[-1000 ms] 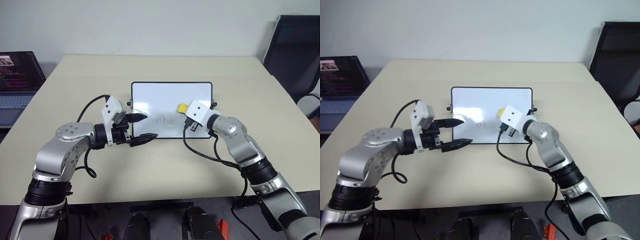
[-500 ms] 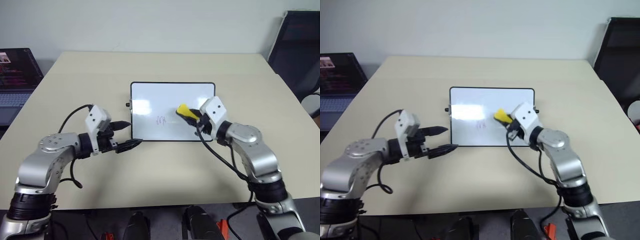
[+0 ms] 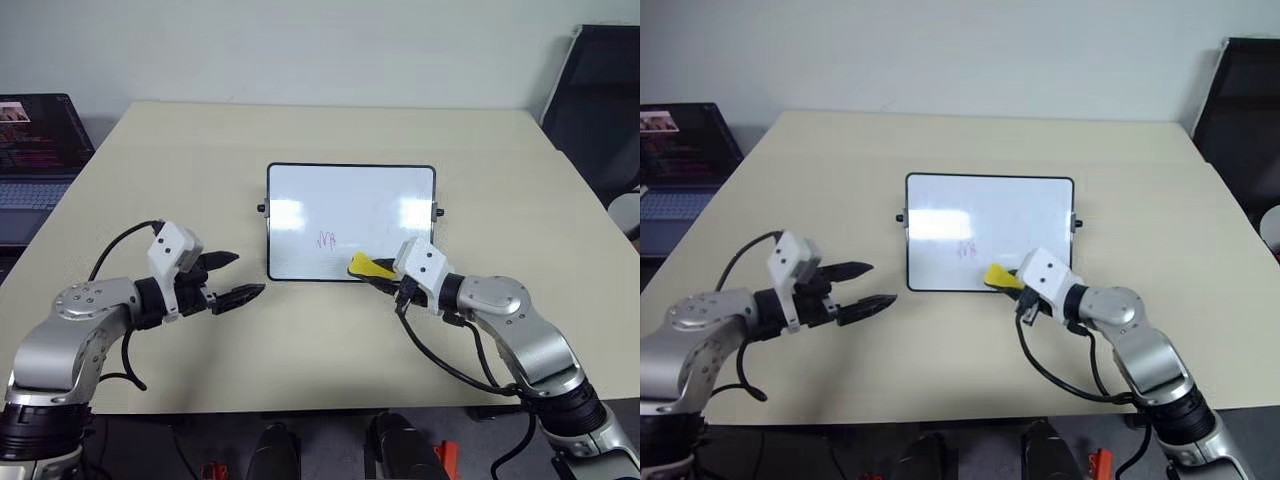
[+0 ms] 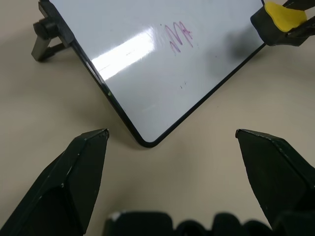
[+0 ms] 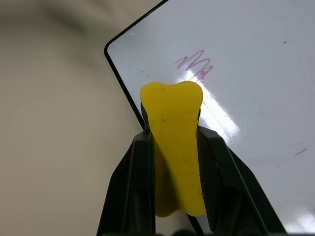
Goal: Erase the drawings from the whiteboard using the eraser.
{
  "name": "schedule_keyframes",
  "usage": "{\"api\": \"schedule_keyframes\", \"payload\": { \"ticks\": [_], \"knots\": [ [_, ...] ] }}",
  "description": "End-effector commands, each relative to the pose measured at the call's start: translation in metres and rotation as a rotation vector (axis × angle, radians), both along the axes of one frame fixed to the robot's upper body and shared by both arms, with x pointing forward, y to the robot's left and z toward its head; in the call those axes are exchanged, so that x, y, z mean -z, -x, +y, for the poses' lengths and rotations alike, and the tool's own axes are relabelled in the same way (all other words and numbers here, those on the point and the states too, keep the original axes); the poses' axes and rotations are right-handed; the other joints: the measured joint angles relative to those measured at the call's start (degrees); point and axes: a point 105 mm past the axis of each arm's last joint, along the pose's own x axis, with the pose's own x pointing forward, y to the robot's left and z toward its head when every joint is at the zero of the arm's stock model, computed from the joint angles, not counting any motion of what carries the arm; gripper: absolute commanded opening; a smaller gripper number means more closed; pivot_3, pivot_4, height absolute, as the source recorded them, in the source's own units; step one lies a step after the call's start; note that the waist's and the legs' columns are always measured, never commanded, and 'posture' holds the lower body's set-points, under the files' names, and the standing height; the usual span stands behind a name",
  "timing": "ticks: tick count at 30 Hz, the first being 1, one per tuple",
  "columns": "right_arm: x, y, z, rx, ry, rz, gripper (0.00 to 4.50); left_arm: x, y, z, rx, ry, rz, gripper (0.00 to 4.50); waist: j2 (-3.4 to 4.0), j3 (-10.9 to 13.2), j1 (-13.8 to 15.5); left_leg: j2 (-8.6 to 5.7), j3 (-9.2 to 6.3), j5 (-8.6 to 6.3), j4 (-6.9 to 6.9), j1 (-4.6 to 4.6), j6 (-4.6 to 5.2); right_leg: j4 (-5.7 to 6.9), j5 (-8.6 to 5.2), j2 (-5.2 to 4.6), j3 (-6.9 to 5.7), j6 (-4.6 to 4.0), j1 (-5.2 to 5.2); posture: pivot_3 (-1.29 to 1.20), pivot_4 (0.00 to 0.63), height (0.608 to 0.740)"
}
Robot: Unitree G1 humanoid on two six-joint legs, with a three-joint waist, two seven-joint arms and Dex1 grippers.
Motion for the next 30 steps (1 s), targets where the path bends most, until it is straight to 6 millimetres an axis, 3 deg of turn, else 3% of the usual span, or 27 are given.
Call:
{"api": "schedule_keyframes", "payload": {
  "ticks": [1, 12, 19, 22, 25, 30],
  "knots": [
    [-0.009, 0.002, 0.007, -0.039, -0.013, -0.05, 0.84, -0.017, 0.002, -0.003, 0.005, -0.003, -0.073, 4.5, 0.0, 0.0, 0.06, 0.0, -0.01, 0.0, 0.0, -0.01, 0.0, 0.0, 0.0, 0.0, -0.01, 0.0, 0.0, 0.0, 0.15, 0.74],
    [-0.021, -0.016, 0.025, -0.03, -0.023, -0.134, 0.84, -0.018, 0.001, -0.007, 0.016, -0.005, -0.079, 4.5, 0.0, 0.0, 0.01, 0.0, -0.01, 0.0, 0.06, 0.01, 0.0, 0.05, 0.01, 0.0, -0.02, 0.0, 0.01, 0.0, 0.15, 0.74],
    [-0.04, -0.065, 0.051, 0.07, 0.106, -0.352, 0.84, -0.011, 0.0, -0.008, 0.052, -0.061, -0.054, 4.5, 0.01, 0.01, -0.12, 0.0, -0.02, 0.01, 0.05, 0.01, 0.0, 0.11, 0.02, 0.01, -0.04, 0.01, -0.02, 0.0, 0.15, 0.74],
    [-0.045, -0.074, 0.058, 0.09, 0.114, -0.388, 0.84, -0.011, -0.002, -0.008, 0.061, -0.067, -0.051, 4.5, 0.01, 0.01, -0.01, 0.0, -0.02, 0.01, 0.04, 0.0, 0.0, 0.1, 0.03, 0.01, -0.04, 0.01, -0.01, 0.0, 0.15, 0.74],
    [-0.022, -0.071, 0.062, 0.044, 0.198, -0.326, 0.84, -0.01, -0.002, -0.01, 0.072, -0.07, -0.049, 4.5, 0.01, 0.01, 0.1, 0.0, -0.05, 0.0, 0.02, -0.02, 0.0, 0.1, 0.03, 0.01, -0.09, 0.01, 0.0, 0.0, 0.15, 0.74],
    [0.025, -0.049, 0.057, -0.079, 0.384, -0.19, 0.84, -0.01, -0.001, -0.012, 0.082, -0.069, -0.046, 4.5, 0.01, 0.0, 0.04, 0.0, -0.07, 0.0, 0.02, -0.01, 0.0, 0.16, 0.0, 0.02, -0.1, 0.04, 0.01, 0.0, 0.15, 0.74]
  ]
}}
